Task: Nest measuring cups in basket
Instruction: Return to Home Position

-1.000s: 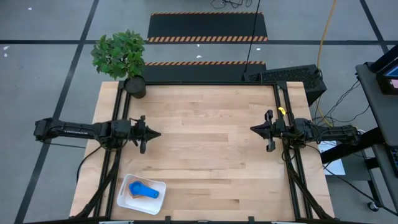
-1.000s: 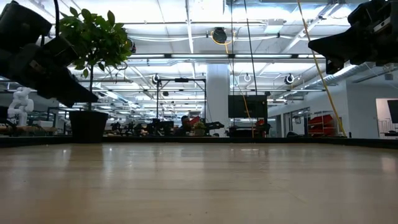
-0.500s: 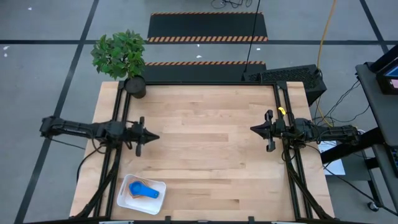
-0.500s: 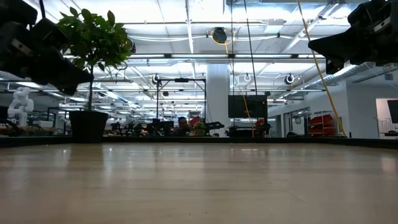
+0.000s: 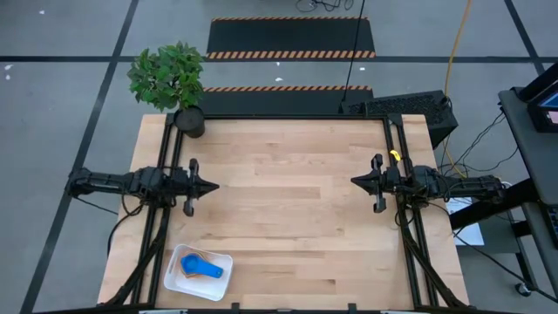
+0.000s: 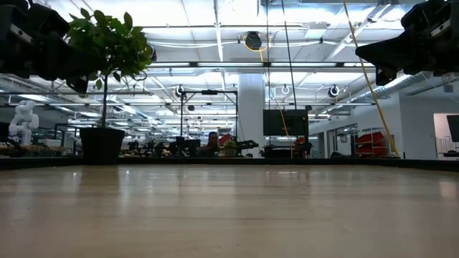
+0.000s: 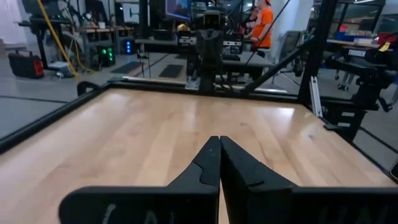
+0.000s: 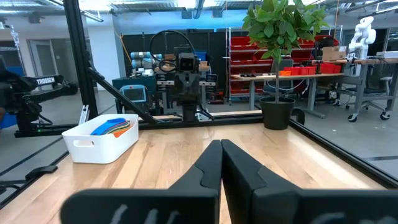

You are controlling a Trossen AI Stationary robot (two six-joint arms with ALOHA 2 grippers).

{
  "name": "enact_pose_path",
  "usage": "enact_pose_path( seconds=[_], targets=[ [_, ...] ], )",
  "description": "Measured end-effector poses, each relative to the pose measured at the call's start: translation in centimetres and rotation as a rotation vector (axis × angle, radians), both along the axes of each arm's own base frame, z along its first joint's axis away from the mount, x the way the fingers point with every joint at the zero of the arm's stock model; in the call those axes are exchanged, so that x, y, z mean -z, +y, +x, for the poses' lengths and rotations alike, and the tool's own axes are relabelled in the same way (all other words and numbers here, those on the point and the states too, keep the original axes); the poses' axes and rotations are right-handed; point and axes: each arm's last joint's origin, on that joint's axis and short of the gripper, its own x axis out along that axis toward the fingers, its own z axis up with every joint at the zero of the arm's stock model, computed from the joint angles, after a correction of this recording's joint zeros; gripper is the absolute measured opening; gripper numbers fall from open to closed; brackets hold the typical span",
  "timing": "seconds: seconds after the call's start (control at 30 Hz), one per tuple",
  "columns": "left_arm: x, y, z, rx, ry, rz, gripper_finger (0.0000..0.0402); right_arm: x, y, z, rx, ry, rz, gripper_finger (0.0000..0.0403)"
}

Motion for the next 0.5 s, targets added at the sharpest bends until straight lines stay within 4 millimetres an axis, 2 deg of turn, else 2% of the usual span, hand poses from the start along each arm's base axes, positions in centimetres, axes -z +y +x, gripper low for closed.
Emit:
enact_pose_path(
  seconds=[0.33,0.5],
  targets=[
    [0.53,0.09,0.40,0.000,0.067,0.000,0.0000,0.00,0.00,0.00,0.000,0.000,0.000,0.0000],
    [0.13,0.11,0.14,0.001,0.019,0.001,0.0000,0.00,0.00,0.00,0.000,0.000,0.000,0.0000]
  ],
)
